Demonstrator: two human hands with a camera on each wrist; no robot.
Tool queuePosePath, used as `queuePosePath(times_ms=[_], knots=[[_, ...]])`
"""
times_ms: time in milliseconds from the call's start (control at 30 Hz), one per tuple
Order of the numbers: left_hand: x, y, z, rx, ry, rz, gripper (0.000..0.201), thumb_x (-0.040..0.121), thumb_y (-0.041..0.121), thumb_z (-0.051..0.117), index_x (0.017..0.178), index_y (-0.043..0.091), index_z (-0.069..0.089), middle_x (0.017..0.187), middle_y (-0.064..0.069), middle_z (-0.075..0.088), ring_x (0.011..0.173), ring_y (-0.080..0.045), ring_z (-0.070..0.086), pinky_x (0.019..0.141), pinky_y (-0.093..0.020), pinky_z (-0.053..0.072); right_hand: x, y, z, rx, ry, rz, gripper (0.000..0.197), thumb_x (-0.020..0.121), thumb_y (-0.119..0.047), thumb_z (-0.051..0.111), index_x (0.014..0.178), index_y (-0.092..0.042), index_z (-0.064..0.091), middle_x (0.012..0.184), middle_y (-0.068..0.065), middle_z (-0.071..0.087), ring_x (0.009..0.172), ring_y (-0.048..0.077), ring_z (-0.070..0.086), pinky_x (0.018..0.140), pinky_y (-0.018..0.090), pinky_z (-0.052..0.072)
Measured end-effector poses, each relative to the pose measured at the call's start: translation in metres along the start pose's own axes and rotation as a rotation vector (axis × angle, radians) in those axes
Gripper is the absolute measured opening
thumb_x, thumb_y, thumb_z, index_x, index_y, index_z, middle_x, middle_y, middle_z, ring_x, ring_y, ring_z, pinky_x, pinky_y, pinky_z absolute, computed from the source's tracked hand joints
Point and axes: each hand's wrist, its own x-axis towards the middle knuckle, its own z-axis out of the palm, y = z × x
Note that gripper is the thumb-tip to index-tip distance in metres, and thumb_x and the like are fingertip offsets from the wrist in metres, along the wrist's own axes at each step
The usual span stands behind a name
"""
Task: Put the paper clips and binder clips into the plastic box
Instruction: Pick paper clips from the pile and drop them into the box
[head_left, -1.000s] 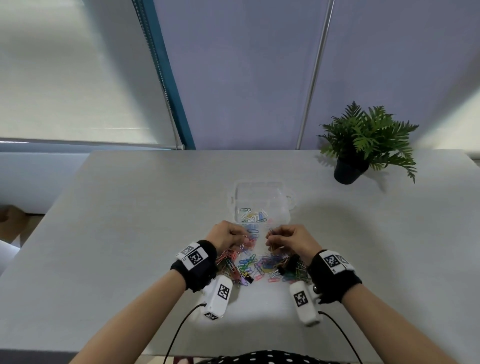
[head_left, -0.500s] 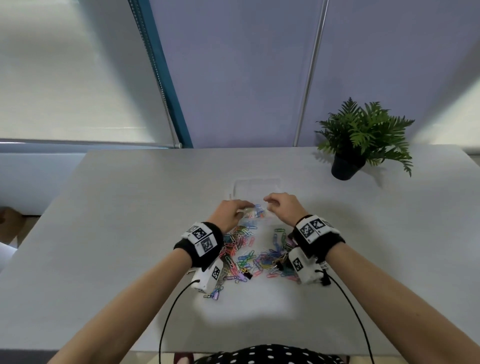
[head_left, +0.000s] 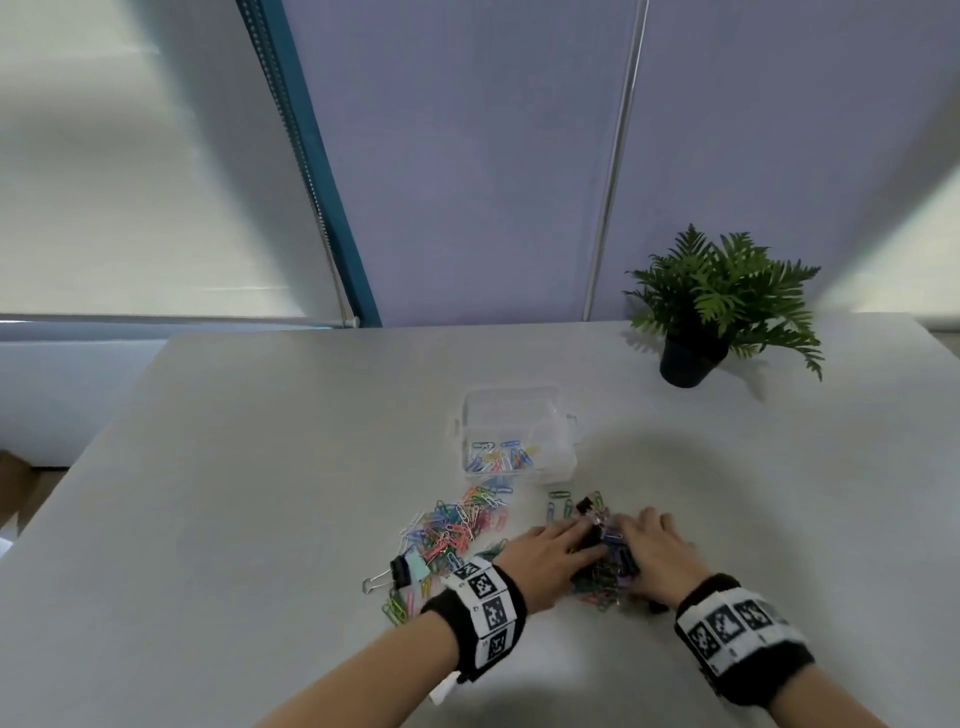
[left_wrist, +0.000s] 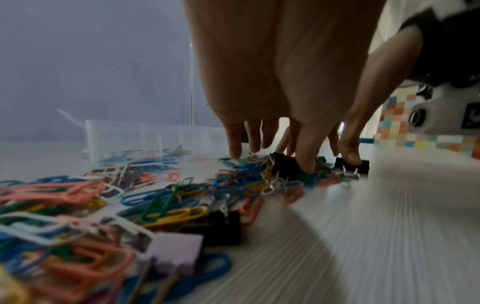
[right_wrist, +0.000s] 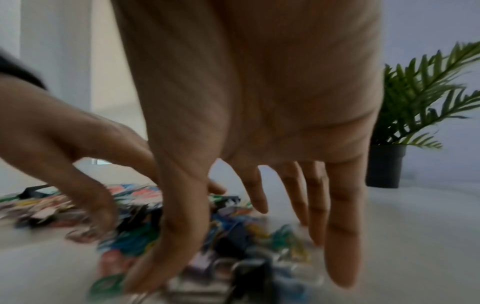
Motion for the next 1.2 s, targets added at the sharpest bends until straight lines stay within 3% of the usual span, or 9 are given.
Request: queuePosePath(times_ms=[167, 367, 600, 767, 833, 900, 1000, 1133, 1200], knots=[[-0.018, -0.014, 0.01, 0.055, -0.035, -0.075, 0.058, 0.095, 0.017, 0.042, 0.147, 0.024, 0.016, 0.157, -0.007, 0.005, 0.145, -0.026, 0.008, 0.112, -0.045, 0.026, -0.002, -0.027, 0.02, 0.074, 0.139, -0.059, 0.053, 0.085, -0.01, 0.051, 0.133, -0.014, 0.03, 0.133, 0.012, 0.03, 0.119, 0.03, 0.037, 0.093, 0.039, 0.046], [-0.066, -0.039, 0.012, 0.042, -0.095, -0.168, 0.059, 0.097, 0.027, 0.04, 0.144, 0.039, 0.007, 0.158, -0.003, -0.004, 0.146, -0.022, 0.002, 0.116, -0.044, 0.021, -0.009, -0.055, 0.026, 0.195, 0.13, -0.193, 0.048, 0.088, -0.021, 0.052, 0.132, -0.017, 0.034, 0.135, 0.009, 0.033, 0.119, 0.025, 0.041, 0.093, 0.036, 0.043], [-0.068, -0.044, 0.005, 0.063, 0.051, -0.264, 0.056, 0.095, 0.02, 0.042, 0.144, 0.03, 0.017, 0.158, -0.003, 0.005, 0.146, -0.02, 0.003, 0.118, -0.04, 0.013, -0.005, -0.035, 0.006, 0.154, 0.172, -0.151, 0.021, 0.09, -0.028, 0.047, 0.108, -0.017, 0.05, 0.121, -0.001, 0.05, 0.112, 0.02, 0.048, 0.086, 0.034, 0.044], [-0.056, -0.028, 0.004, 0.049, 0.267, -0.059, 0.036, 0.088, 0.009, 0.05, 0.122, 0.021, 0.052, 0.125, -0.002, 0.056, 0.116, -0.02, 0.054, 0.096, -0.032, 0.049, 0.0, -0.029, 0.003, 0.099, 0.223, -0.142, 0.031, 0.091, -0.03, 0.047, 0.119, -0.019, 0.048, 0.126, -0.001, 0.049, 0.116, 0.02, 0.046, 0.09, 0.033, 0.043], [-0.053, -0.019, 0.005, 0.015, 0.197, -0.037, 0.033, 0.089, 0.001, 0.044, 0.117, 0.014, 0.054, 0.119, -0.007, 0.055, 0.109, -0.025, 0.054, 0.088, -0.037, 0.051, -0.003, -0.034, 0.005, 0.006, 0.309, -0.17, 0.029, 0.077, -0.032, 0.065, 0.103, -0.023, 0.058, 0.109, -0.004, 0.059, 0.101, 0.018, 0.053, 0.08, 0.029, 0.048], [-0.048, -0.012, 0.009, -0.018, 0.118, -0.046, 0.037, 0.087, -0.005, 0.04, 0.118, 0.011, 0.051, 0.12, -0.011, 0.05, 0.111, -0.028, 0.05, 0.087, -0.042, 0.051, -0.006, -0.039, 0.01, -0.022, 0.323, -0.222, 0.039, 0.043, -0.035, 0.085, 0.074, -0.028, 0.062, 0.08, -0.011, 0.064, 0.076, 0.01, 0.058, 0.059, 0.02, 0.05], [-0.041, -0.001, 0.014, -0.05, 0.114, -0.099, 0.034, 0.088, -0.003, 0.042, 0.121, 0.006, 0.049, 0.125, -0.013, 0.046, 0.116, -0.028, 0.047, 0.088, -0.044, 0.051, -0.006, -0.048, 0.024, -0.048, 0.245, -0.283, 0.047, 0.026, -0.039, 0.086, 0.063, -0.029, 0.06, 0.068, -0.011, 0.061, 0.066, 0.005, 0.061, 0.048, 0.015, 0.048], [-0.029, 0.005, 0.007, -0.074, 0.123, -0.205, 0.041, 0.088, 0.001, 0.048, 0.128, 0.004, 0.041, 0.127, -0.015, 0.045, 0.117, -0.029, 0.045, 0.094, -0.042, 0.048, -0.004, -0.048, 0.028, 0.026, 0.29, -0.298, 0.045, 0.034, -0.032, 0.089, 0.064, -0.027, 0.057, 0.069, -0.012, 0.06, 0.064, 0.004, 0.061, 0.047, 0.014, 0.046], [-0.023, 0.003, 0.004, -0.089, 0.097, -0.235, 0.036, 0.087, 0.005, 0.052, 0.123, 0.004, 0.045, 0.124, -0.015, 0.049, 0.116, -0.029, 0.046, 0.094, -0.041, 0.046, -0.002, -0.044, 0.021, 0.081, 0.327, -0.295, 0.027, 0.059, -0.023, 0.082, 0.074, -0.019, 0.06, 0.082, -0.003, 0.063, 0.08, 0.012, 0.063, 0.06, 0.018, 0.049]])
